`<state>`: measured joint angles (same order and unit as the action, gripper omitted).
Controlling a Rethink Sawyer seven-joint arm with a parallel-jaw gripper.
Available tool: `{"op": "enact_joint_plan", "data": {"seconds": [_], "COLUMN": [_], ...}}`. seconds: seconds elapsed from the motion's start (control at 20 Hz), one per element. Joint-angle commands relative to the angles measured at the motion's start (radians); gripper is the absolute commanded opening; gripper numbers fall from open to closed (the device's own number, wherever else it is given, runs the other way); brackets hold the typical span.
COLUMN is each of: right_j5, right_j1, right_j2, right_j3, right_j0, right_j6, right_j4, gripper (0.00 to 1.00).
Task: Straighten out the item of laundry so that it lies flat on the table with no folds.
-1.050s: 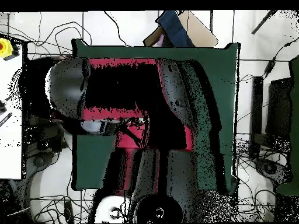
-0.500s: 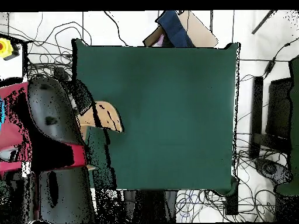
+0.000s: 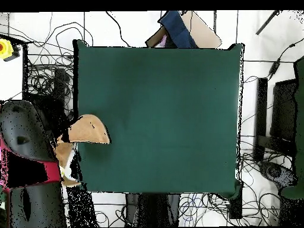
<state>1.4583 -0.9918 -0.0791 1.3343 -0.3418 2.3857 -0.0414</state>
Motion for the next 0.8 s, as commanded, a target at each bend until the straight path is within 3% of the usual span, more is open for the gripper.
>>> {"op": "enact_joint_plan", "data": {"seconds": [0.05, 0.35, 0.6, 0.8], "right_j5": [-0.137, -0.156, -0.364, -0.461], "right_j1": [0.08, 0.099, 0.153, 0.213], "right_j2": [-0.022, -0.02, -0.033, -0.04], "right_j3": [0.145, 0.147, 0.26, 0.274], "right_j0": [-0.069, -0.094, -0.062, -0.034], "right_j6": [0.379, 0.337, 0.225, 0.169], "right_j4": [0.048, 0.08, 0.031, -0.04], "gripper": [0.0, 0.0, 0.0, 0.0]}}
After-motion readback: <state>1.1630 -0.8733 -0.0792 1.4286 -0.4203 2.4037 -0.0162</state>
